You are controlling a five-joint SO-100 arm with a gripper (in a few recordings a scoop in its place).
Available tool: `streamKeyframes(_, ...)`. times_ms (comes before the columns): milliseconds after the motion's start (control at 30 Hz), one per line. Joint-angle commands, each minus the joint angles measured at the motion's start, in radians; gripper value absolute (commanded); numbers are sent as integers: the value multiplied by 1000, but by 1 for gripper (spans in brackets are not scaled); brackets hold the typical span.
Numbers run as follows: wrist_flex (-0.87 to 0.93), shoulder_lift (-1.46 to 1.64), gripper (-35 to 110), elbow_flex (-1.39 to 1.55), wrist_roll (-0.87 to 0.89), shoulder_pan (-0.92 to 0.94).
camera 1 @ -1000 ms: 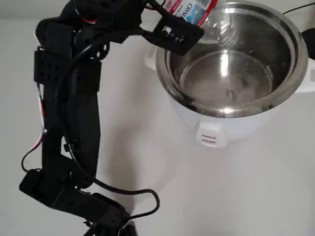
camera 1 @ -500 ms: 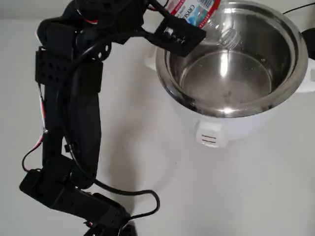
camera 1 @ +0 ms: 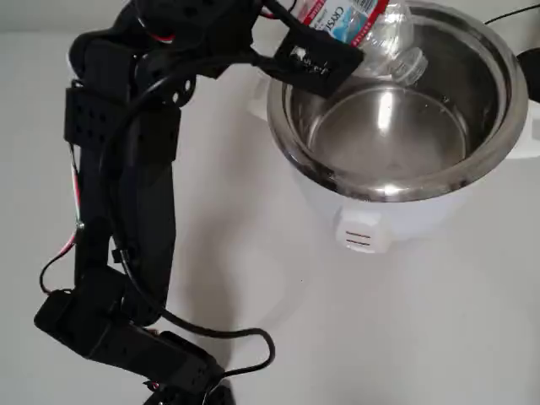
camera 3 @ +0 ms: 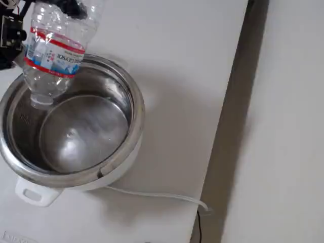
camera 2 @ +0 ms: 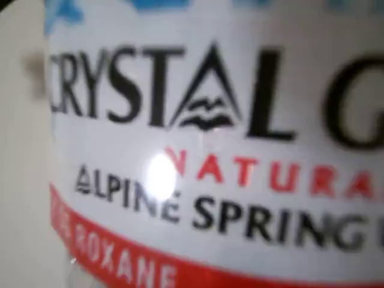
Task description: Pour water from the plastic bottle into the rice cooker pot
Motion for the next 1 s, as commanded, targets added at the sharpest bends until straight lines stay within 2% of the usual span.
streamKeyframes(0, -9, 11, 7, -74, -54, 14)
streamKeyframes(367, -26, -40, 7, -74, -178, 31)
streamKeyframes(500, -49, -44, 7, -74, -285, 20)
streamKeyframes(733, -92, -66, 7, -74, -629, -23)
streamKeyframes(967, -141, -75, 7, -74, -1097, -67)
